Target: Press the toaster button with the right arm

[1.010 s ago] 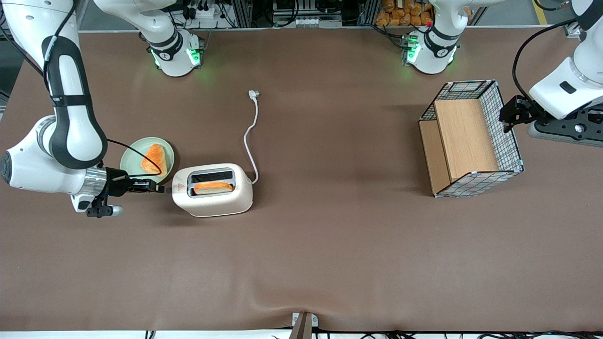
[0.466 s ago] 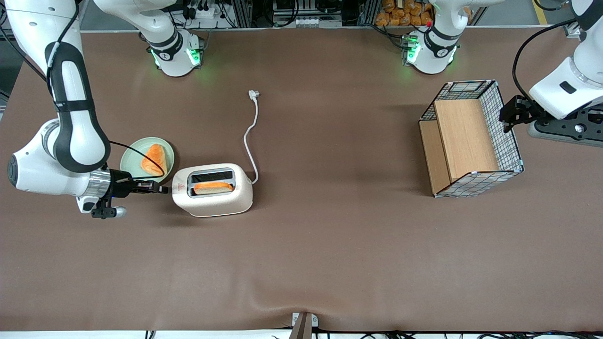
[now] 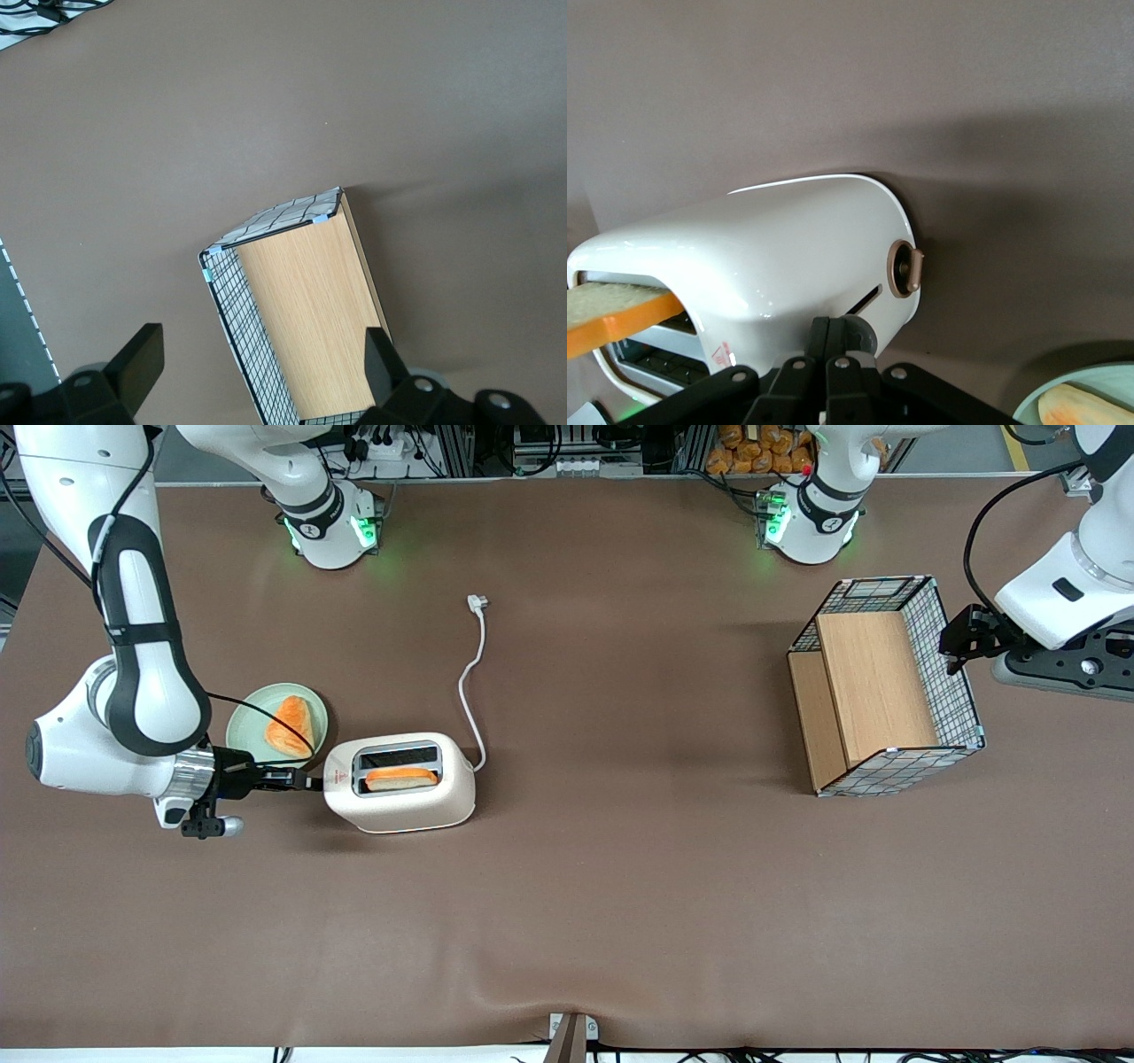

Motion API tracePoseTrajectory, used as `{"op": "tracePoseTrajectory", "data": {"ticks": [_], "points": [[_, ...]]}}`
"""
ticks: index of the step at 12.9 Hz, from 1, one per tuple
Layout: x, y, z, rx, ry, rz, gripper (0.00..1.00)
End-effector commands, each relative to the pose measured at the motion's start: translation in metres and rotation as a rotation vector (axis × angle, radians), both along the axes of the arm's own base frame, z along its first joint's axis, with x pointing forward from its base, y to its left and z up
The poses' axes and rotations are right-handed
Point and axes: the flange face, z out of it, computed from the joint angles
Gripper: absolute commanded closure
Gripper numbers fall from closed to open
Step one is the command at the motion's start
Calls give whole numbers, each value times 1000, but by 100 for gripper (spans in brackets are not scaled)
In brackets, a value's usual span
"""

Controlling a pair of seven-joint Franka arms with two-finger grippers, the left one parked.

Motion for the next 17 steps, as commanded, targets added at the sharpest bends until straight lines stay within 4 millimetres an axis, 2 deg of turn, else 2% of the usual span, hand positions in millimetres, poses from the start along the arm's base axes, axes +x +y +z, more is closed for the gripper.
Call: {"op": "tracePoseTrajectory", "data": {"ticks": [1, 17], "points": [[0, 0, -10, 24, -17, 11, 100], [-8, -16, -62, 122, -67, 75, 100]]}}
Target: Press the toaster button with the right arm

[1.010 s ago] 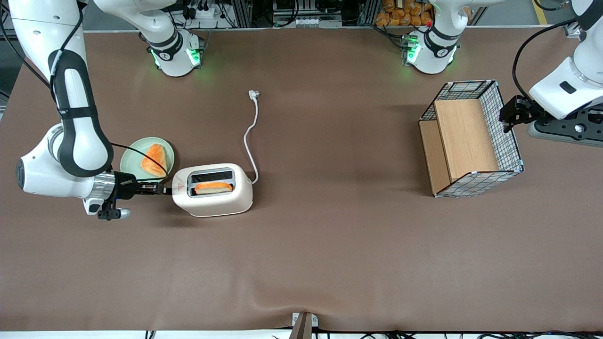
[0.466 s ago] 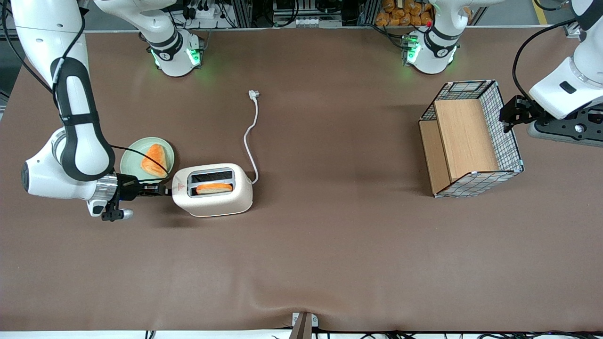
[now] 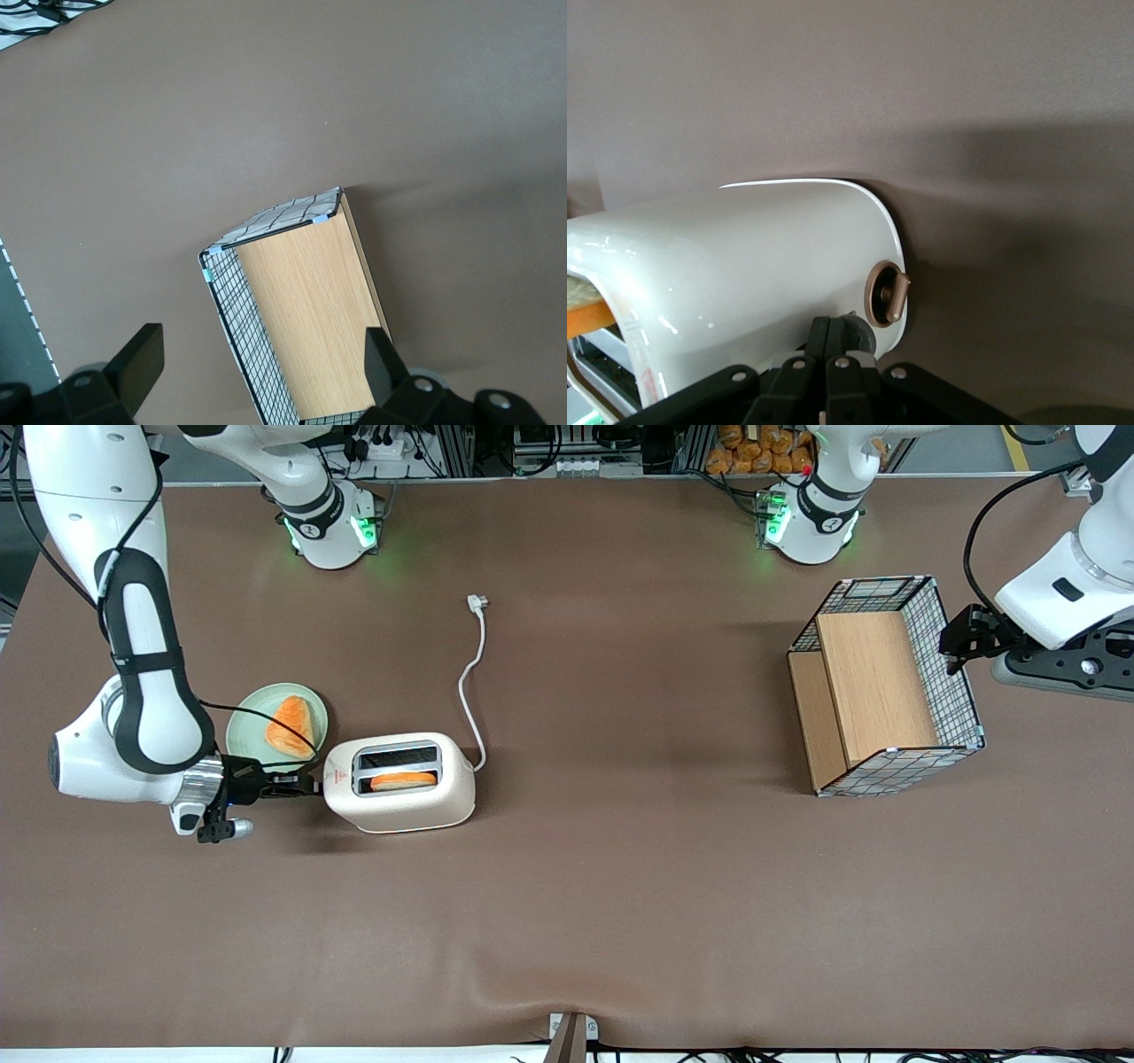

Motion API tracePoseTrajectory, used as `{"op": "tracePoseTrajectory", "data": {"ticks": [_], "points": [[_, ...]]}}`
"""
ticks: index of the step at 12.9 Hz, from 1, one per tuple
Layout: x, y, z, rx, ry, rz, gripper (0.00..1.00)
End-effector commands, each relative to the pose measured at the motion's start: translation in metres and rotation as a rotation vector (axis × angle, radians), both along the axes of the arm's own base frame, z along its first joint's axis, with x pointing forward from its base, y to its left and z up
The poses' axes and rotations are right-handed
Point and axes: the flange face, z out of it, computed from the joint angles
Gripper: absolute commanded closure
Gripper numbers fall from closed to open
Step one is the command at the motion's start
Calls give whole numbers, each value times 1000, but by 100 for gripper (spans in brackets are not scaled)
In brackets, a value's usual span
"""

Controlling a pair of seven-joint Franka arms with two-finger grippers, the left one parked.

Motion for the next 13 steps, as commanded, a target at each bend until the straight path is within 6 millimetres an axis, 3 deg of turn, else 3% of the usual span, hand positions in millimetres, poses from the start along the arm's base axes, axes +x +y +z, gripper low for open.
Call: {"op": "tracePoseTrajectory", "data": {"ticks": [1, 6, 11, 13], "points": [[-5, -4, -20, 38, -16, 7, 100], [-8, -11, -38, 48, -23, 20, 100], [-7, -12, -42, 45, -28, 16, 100], [-5, -9, -34, 52, -16, 2, 100]]}}
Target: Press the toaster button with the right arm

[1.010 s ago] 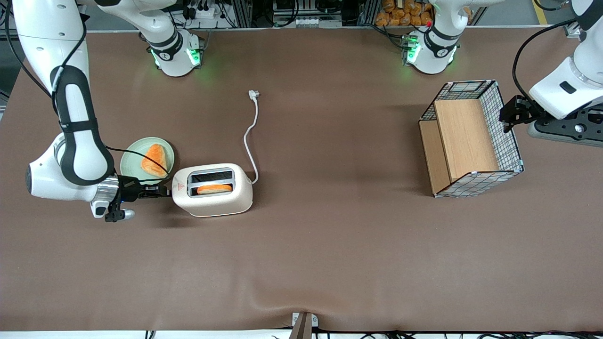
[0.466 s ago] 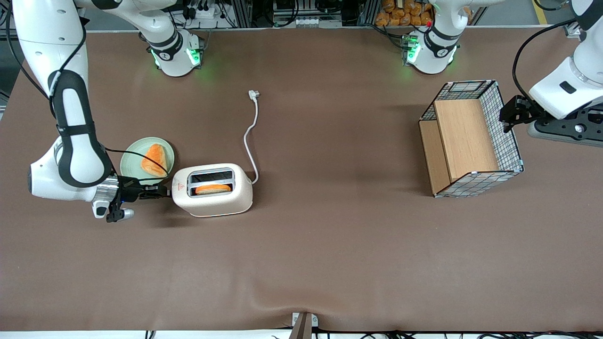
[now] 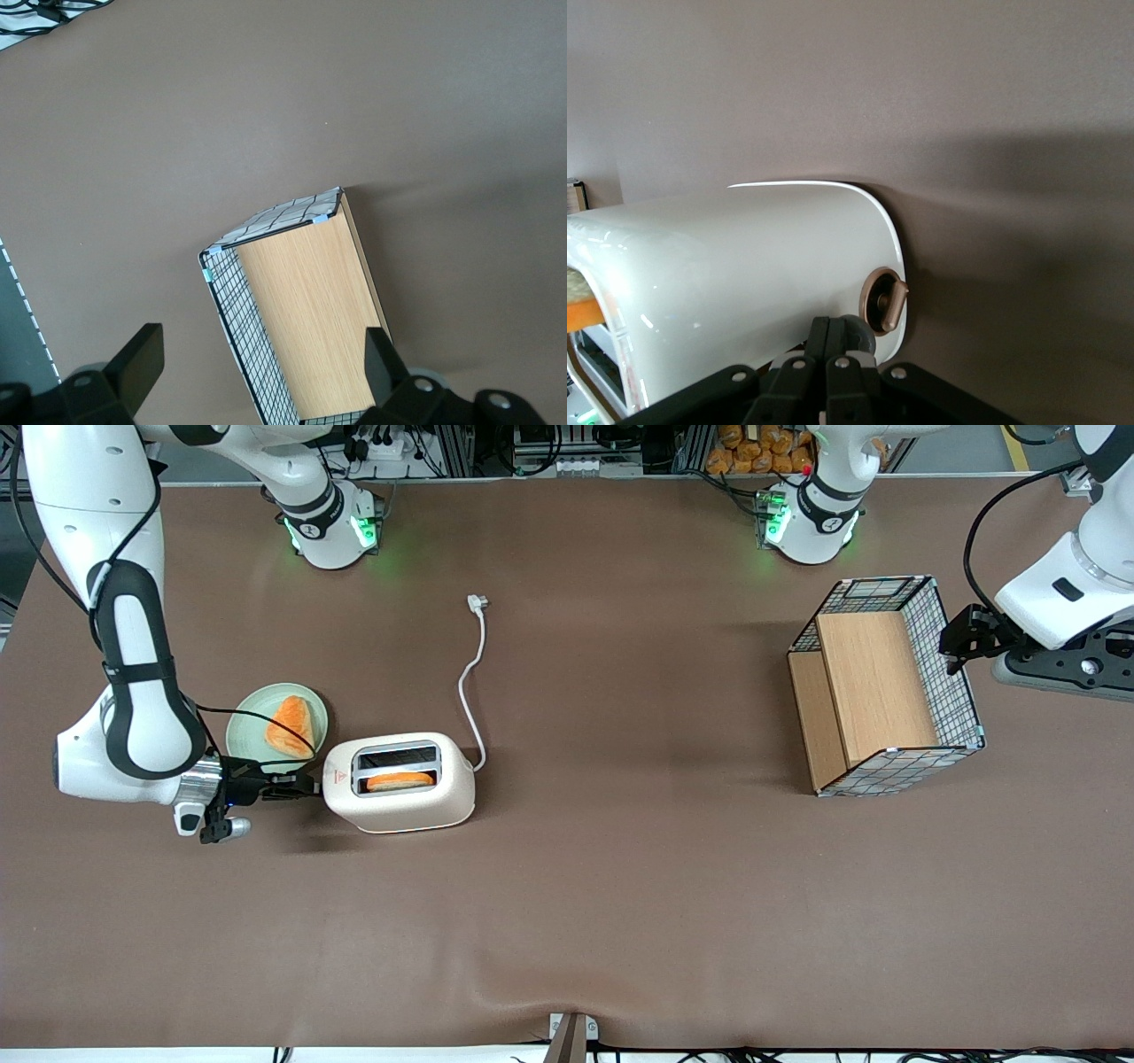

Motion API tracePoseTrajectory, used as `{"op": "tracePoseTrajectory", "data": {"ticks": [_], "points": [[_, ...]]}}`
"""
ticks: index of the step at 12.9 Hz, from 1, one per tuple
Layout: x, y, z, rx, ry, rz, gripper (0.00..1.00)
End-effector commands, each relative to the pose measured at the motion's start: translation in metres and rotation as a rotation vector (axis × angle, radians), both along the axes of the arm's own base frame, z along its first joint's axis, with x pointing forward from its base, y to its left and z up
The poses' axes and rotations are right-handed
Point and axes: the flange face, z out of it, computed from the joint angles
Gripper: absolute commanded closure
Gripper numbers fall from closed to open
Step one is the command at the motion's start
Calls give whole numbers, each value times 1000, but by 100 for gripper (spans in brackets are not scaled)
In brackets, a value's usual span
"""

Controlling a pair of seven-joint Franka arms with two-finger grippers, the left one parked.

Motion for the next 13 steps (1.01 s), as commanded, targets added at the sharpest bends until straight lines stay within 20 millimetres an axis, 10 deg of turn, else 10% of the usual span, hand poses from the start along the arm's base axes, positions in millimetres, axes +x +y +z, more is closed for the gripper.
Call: {"op": "tracePoseTrajectory", "data": {"ticks": [1, 6, 7, 10, 13], "points": [[1, 1, -15, -3, 28, -31, 100], [17, -2, 62, -82, 76, -29, 84], [21, -1, 86, -128, 105, -27, 75], [23, -3, 155, -236, 110, -9, 2], [16, -5, 228, -404, 79, 49, 0]]}}
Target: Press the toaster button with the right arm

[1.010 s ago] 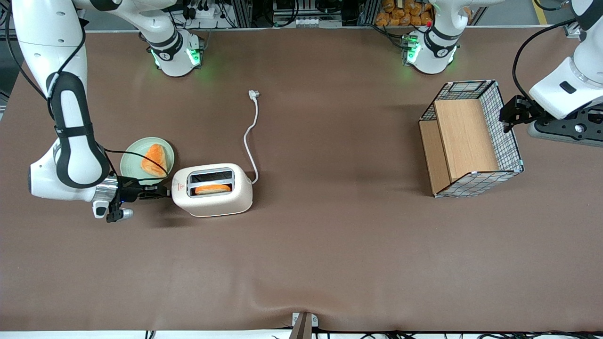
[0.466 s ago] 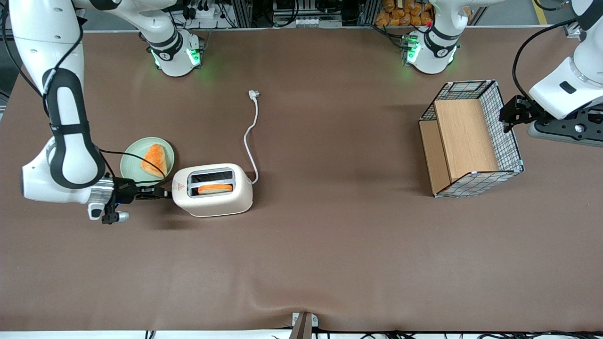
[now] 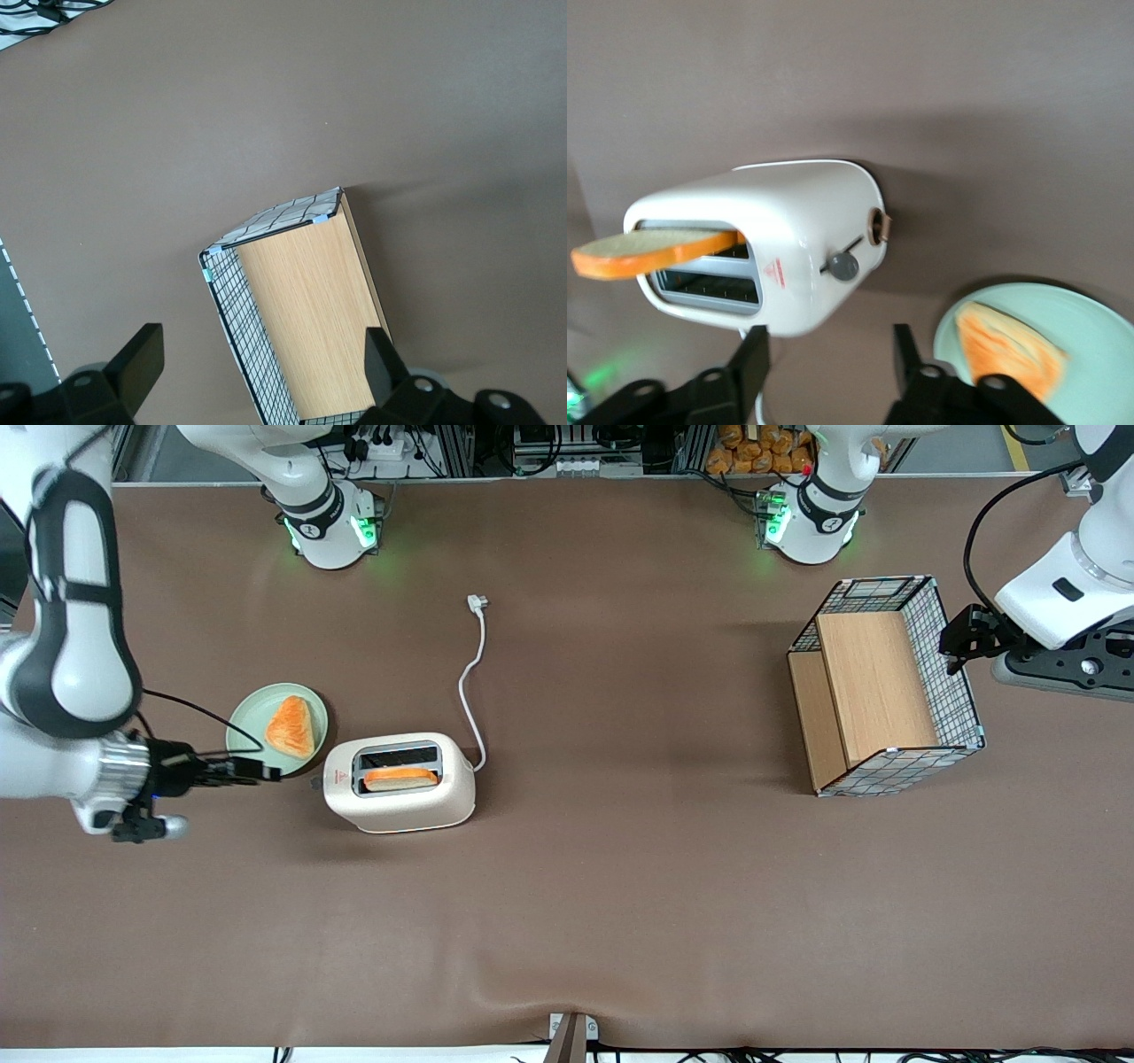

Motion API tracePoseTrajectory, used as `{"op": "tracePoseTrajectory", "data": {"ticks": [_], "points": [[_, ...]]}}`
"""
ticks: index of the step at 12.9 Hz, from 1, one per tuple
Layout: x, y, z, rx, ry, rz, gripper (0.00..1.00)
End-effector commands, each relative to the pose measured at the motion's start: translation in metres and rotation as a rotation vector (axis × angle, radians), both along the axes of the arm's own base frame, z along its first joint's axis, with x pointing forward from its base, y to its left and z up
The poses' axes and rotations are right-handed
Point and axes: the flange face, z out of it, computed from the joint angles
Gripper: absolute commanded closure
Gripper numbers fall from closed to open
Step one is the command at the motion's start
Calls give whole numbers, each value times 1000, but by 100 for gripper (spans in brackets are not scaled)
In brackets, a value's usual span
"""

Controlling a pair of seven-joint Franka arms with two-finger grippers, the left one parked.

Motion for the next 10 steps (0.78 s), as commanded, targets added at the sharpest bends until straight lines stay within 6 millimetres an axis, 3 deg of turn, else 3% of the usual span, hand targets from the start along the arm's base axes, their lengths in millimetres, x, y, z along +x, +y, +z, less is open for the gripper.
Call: {"op": "tracePoseTrajectory", "data": {"ticks": [1, 4, 7, 9, 10], "points": [[-16, 3, 73, -157, 19, 13, 0], [-50, 23, 159, -362, -6, 52, 0], [-89, 13, 225, -365, -98, 38, 0], [-102, 0, 247, -385, -134, 17, 0], [-105, -3, 246, -385, -138, 11, 0]]}}
